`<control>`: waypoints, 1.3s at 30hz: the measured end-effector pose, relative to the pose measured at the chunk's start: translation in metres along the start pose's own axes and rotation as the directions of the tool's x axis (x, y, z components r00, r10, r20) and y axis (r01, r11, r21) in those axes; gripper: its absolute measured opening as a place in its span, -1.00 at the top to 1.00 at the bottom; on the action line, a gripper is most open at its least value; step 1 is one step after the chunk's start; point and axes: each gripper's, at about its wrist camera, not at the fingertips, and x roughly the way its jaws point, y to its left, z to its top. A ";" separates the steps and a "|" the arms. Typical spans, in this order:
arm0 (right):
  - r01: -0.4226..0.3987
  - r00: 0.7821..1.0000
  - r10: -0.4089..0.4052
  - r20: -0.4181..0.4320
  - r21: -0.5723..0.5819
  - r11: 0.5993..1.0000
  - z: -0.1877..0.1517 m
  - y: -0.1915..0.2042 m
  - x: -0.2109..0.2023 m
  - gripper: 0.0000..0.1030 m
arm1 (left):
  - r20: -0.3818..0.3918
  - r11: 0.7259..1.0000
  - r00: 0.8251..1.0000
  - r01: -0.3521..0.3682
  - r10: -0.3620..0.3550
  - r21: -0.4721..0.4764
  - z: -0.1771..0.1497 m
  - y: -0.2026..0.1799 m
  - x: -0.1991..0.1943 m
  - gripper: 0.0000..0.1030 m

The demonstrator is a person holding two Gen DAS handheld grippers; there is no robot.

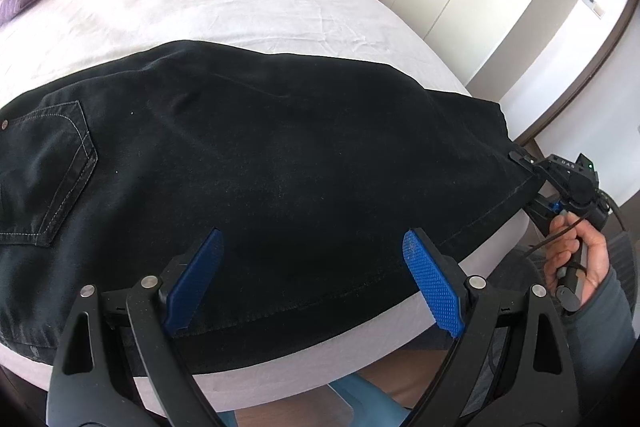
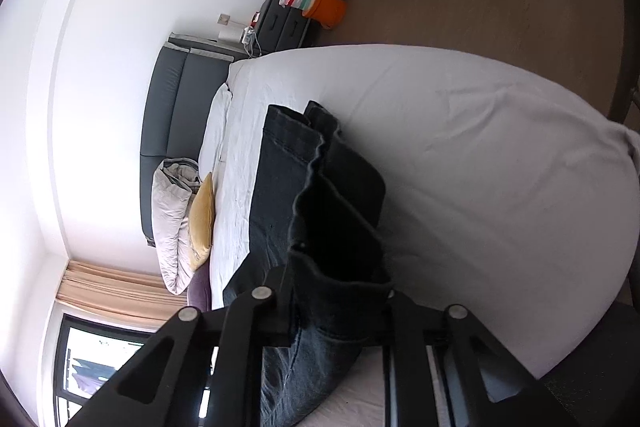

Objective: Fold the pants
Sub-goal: 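Grasp the folded jeans with the right tool and fold them over again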

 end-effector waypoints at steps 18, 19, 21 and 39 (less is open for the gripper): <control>-0.047 0.995 0.035 0.092 0.136 0.990 -0.003 -0.010 -0.055 -0.17 | -0.020 0.999 1.000 0.020 -0.019 0.026 0.000 -0.007 0.005 -0.77; -0.051 0.995 0.039 0.096 0.132 0.990 -0.006 -0.009 -0.059 -0.22 | -0.022 0.999 1.000 0.020 -0.019 0.031 0.000 -0.008 0.005 -0.77; -0.054 0.996 0.045 0.079 0.108 0.993 -0.016 -0.007 -0.063 -0.24 | -0.027 0.999 0.999 0.020 -0.019 0.031 0.000 -0.009 0.007 -0.77; -0.211 0.970 0.168 0.176 0.269 0.940 -0.022 -0.029 -0.014 -0.02 | -0.044 0.997 0.998 0.045 -0.043 0.055 -0.009 -0.018 0.007 -0.77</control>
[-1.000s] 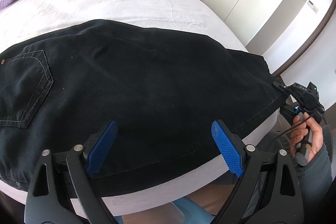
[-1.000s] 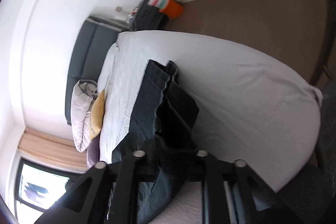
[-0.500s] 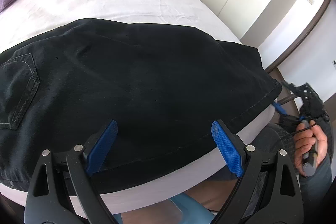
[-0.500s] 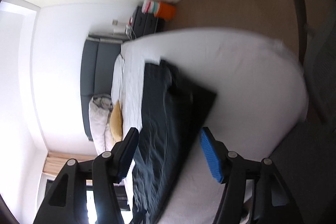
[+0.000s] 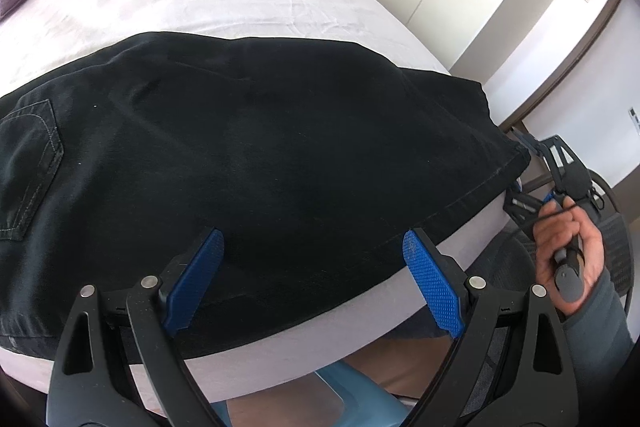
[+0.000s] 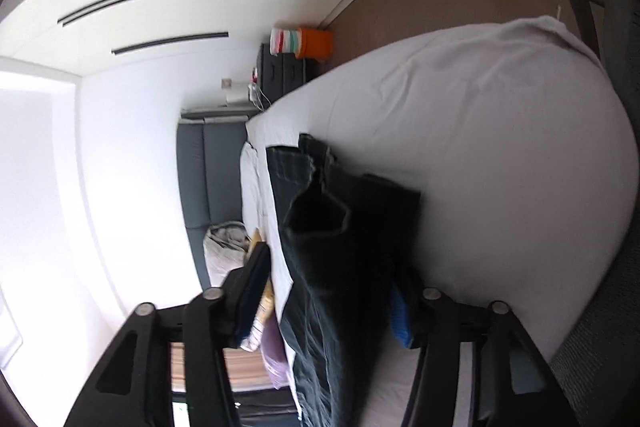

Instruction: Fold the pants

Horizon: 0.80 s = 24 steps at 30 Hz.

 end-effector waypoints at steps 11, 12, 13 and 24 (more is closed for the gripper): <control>0.041 0.998 -0.045 -0.038 -0.080 0.996 0.005 0.009 0.009 0.83 | 0.010 1.000 1.000 0.010 -0.010 -0.007 0.007 0.001 -0.002 -0.77; 0.056 0.998 -0.060 -0.037 -0.106 0.993 0.005 0.014 0.010 0.84 | 0.015 1.000 1.000 0.009 -0.009 -0.006 0.009 0.002 -0.002 -0.77; 0.070 0.997 -0.075 -0.036 -0.128 0.989 0.005 0.018 0.011 0.84 | 0.024 1.000 1.000 0.005 -0.005 -0.006 0.013 0.002 -0.001 -0.77; 0.212 0.976 -0.217 0.026 -0.344 0.915 -0.006 0.062 0.022 0.86 | -0.002 0.994 0.996 0.085 -0.085 -0.073 0.057 0.005 0.034 -0.77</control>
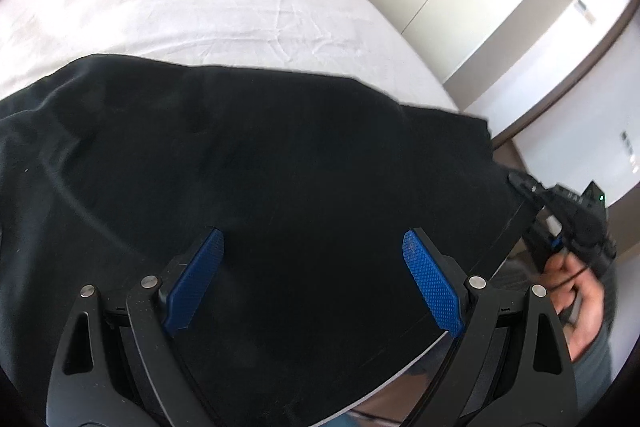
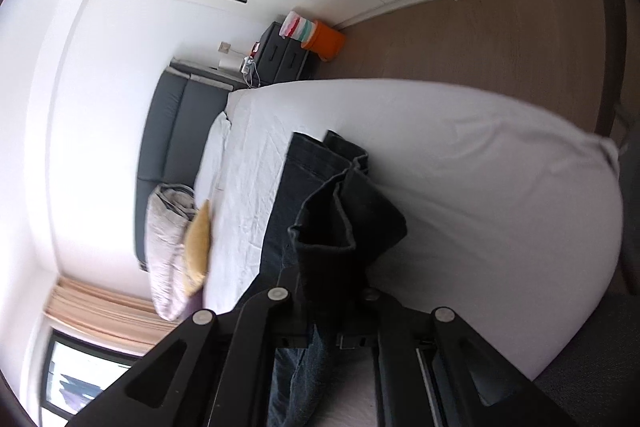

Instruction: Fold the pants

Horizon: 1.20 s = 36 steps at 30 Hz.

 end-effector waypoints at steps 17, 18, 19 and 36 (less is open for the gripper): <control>0.025 0.965 -0.246 -0.087 -0.907 0.421 -0.158 0.174 0.069 0.88 | 0.000 0.898 0.939 0.329 -0.344 -0.292 0.065 0.026 0.002 -0.90; 0.027 0.965 -0.251 -0.080 -0.917 0.397 -0.163 0.173 0.070 0.87 | -0.010 0.889 0.933 0.340 -0.360 -0.307 0.068 0.024 0.007 -0.90; 0.026 0.965 -0.252 -0.075 -0.927 0.374 -0.167 0.172 0.067 0.88 | -0.022 0.885 0.930 0.343 -0.368 -0.315 0.071 0.022 0.011 -0.90; 0.046 0.970 -0.238 0.044 -0.999 0.004 -0.247 0.172 0.056 0.87 | -0.087 0.844 0.893 0.382 -0.442 -0.378 0.081 0.022 0.044 0.49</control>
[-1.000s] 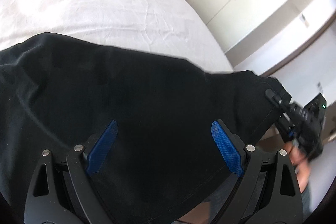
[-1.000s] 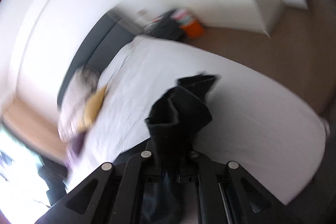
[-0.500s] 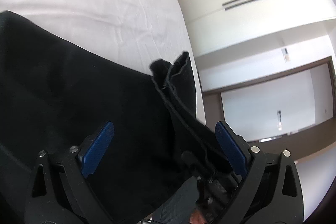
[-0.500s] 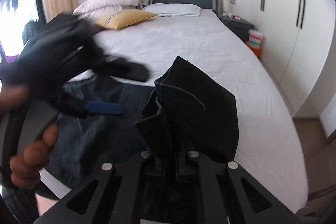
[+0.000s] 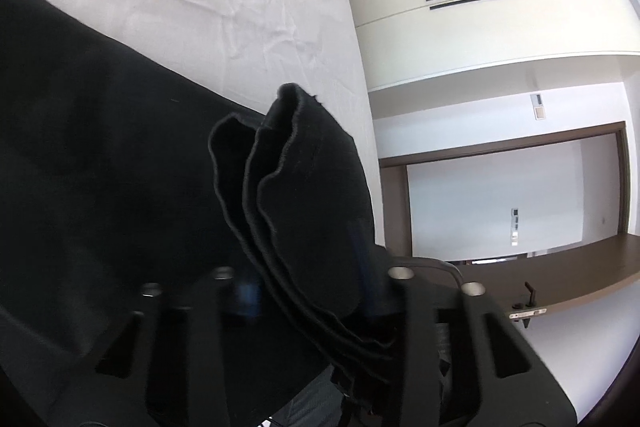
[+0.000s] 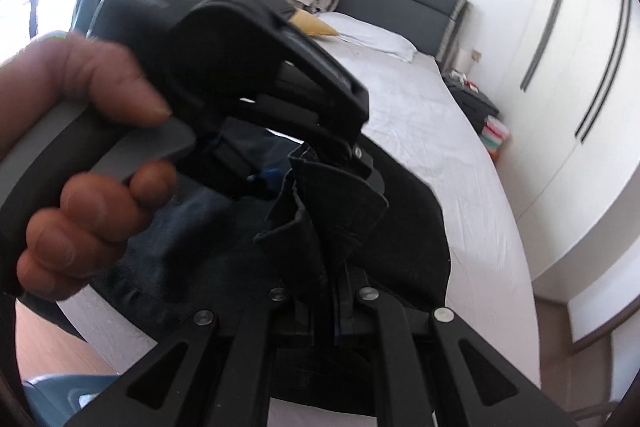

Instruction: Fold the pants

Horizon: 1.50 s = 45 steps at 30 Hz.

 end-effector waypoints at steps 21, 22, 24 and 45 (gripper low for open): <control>0.212 0.973 -0.104 0.204 -0.631 0.746 0.001 0.154 0.018 0.87 | 0.083 0.996 0.996 0.024 -0.016 -0.089 -0.010 0.072 -0.089 0.90; 0.214 0.972 -0.096 0.213 -0.647 0.732 0.001 0.160 0.019 0.87 | 0.089 0.995 0.996 0.020 -0.012 -0.094 -0.010 0.075 -0.092 0.90; 0.208 0.973 -0.082 0.214 -0.669 0.714 -0.005 0.165 0.022 0.87 | 0.094 0.994 0.996 0.008 0.002 -0.108 -0.010 0.085 -0.091 0.90; 0.141 0.987 -0.049 0.150 -0.696 0.704 -0.029 0.181 0.012 0.77 | 0.120 0.996 0.990 -0.077 0.081 -0.038 -0.025 0.085 -0.086 0.84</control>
